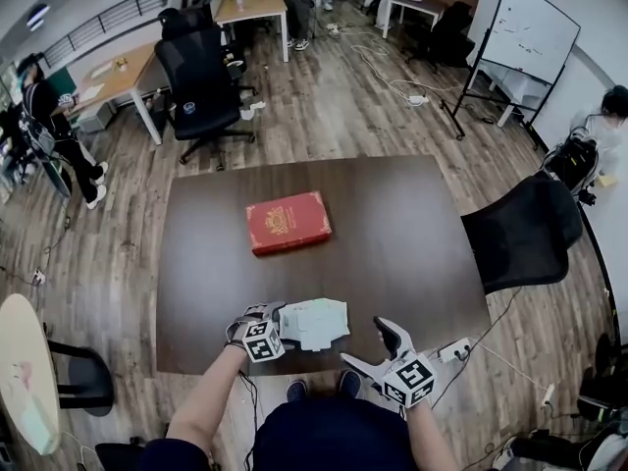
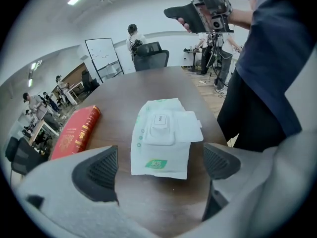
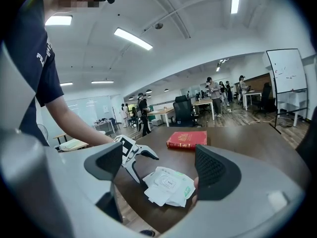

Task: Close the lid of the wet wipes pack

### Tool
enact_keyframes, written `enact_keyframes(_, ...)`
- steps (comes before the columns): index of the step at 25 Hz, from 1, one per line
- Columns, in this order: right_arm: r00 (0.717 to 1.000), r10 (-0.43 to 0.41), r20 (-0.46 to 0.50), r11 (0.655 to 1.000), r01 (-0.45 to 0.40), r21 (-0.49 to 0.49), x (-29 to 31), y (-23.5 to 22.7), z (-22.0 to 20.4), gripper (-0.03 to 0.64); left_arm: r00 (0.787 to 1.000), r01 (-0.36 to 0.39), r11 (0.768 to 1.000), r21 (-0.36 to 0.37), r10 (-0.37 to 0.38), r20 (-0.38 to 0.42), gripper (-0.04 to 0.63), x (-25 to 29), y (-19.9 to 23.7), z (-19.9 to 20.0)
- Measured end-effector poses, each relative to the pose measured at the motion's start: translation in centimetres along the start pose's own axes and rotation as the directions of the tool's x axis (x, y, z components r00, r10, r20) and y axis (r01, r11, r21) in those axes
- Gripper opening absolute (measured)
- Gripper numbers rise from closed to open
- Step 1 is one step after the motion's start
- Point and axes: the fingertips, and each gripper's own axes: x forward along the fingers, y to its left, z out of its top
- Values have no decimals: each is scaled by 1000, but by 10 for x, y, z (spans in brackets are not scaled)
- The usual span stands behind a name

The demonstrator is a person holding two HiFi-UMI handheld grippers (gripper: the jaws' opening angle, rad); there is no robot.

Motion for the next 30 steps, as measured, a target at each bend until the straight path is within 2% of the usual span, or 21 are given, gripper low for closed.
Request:
enact_keyframes(5, 1000, 1, -30, 1000, 0, 14, 5, 0, -11, 468, 998, 55, 998, 16, -54, -28, 514, 23, -1, -4)
enact_keyframes(9, 999, 1, -38, 1000, 0, 23, 8, 3, -15, 464, 998, 57, 997, 53, -55, -38, 511, 33, 3, -2)
enact_keyframes(16, 999, -8, -51, 999, 10, 34, 8, 3, -19, 456, 995, 90, 993, 78, -86, -57, 456, 47, 3, -7)
enact_keyframes(25, 997, -4, -71, 999, 8, 46, 5, 8, -29, 453, 992, 108, 993, 50, -104, -68, 423, 54, -5, -11)
enact_keyframes(30, 994, -4, -112, 1000, 3, -5, 7, 10, -39, 453, 992, 107, 993, 46, -104, -66, 419, 55, -4, -9)
